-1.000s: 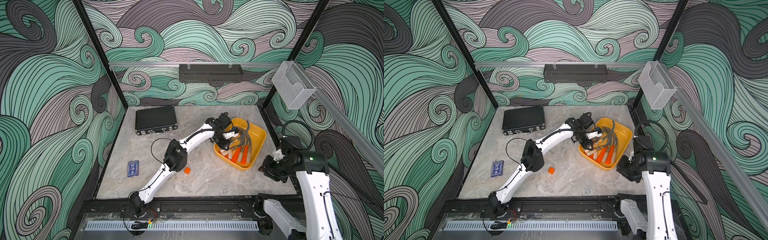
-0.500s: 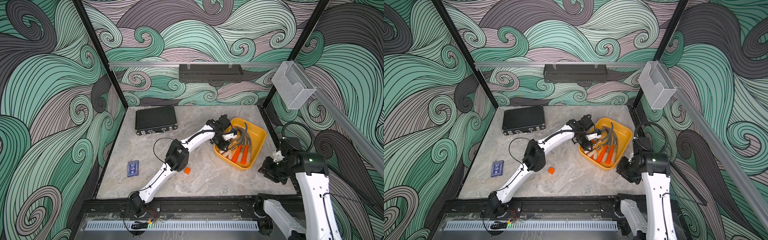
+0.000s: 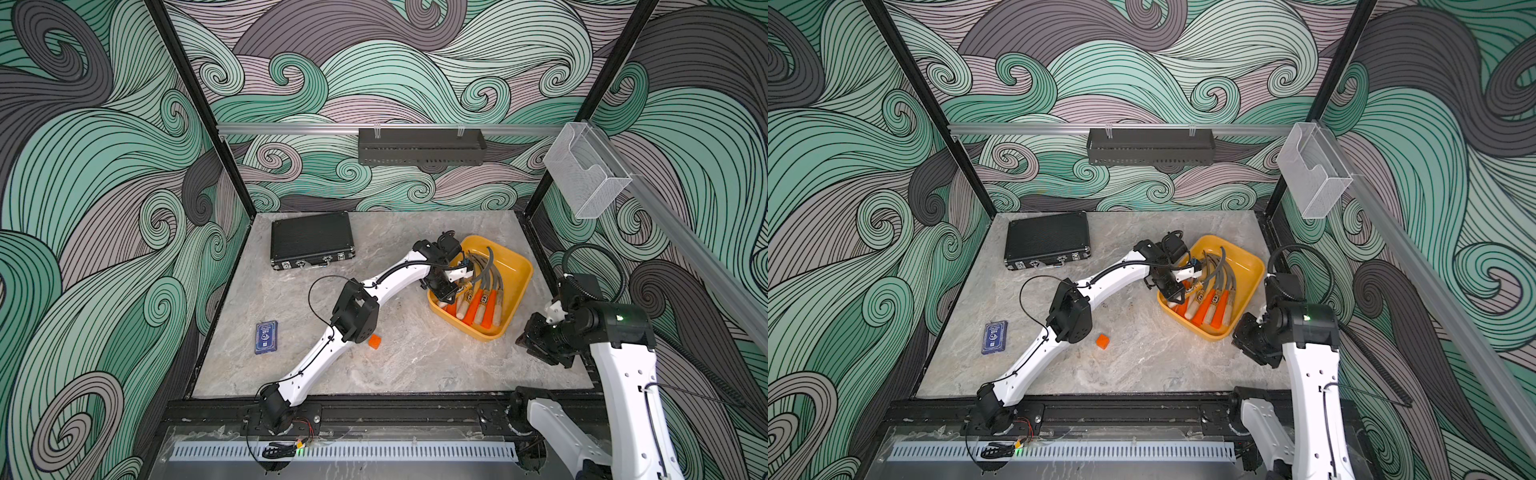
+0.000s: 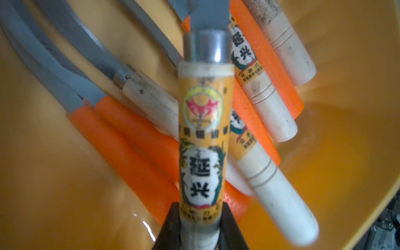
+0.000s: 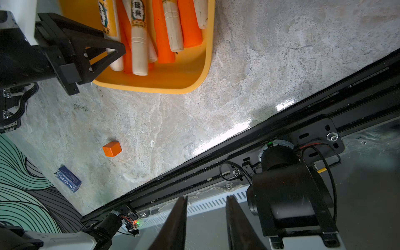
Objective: Put small sickles into storage boxes
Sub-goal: Place the sickle in the storage box.
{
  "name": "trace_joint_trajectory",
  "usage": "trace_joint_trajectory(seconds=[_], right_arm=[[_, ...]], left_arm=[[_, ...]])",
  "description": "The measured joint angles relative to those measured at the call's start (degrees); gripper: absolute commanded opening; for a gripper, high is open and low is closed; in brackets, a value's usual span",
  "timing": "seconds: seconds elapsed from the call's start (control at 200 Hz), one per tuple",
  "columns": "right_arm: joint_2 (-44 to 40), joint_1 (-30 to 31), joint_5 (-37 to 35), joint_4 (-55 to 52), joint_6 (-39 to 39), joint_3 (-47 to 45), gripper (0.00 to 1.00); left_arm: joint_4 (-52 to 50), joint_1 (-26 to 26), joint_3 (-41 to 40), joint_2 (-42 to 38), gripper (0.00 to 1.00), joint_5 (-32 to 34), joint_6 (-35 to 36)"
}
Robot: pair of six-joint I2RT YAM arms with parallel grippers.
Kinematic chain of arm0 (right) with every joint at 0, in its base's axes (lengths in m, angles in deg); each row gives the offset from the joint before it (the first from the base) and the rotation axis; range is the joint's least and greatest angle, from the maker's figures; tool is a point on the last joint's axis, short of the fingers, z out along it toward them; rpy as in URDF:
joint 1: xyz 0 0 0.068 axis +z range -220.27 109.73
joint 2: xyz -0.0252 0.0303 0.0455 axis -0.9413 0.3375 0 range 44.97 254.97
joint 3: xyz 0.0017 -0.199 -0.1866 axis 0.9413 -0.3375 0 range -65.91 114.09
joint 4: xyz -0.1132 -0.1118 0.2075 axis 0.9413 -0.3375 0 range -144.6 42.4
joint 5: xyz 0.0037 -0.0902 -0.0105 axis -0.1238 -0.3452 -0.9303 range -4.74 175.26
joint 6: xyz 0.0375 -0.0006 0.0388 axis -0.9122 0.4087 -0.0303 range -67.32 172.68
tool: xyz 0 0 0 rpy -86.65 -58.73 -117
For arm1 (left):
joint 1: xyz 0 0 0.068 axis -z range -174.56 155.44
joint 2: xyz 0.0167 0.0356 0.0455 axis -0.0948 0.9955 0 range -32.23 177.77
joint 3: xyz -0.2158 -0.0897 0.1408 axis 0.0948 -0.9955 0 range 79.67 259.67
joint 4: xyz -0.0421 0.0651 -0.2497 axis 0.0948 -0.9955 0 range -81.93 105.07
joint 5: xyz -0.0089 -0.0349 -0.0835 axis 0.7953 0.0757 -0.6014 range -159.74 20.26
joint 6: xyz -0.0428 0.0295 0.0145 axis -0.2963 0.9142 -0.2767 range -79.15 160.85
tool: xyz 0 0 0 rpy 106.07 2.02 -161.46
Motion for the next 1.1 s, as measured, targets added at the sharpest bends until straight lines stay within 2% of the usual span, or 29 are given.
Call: trace_joint_trajectory(seconds=[0.886,1.101], right_arm=[[0.48,0.0,0.2,0.37,0.61,-1.16,0.33],[0.52,0.0,0.17,0.42,0.83,-1.18,0.35]], left_arm=[[-0.17,0.0,0.42,0.0,0.33,1.05,0.28],[-0.07,0.04,0.94,0.0,0.63,0.98,0.7]])
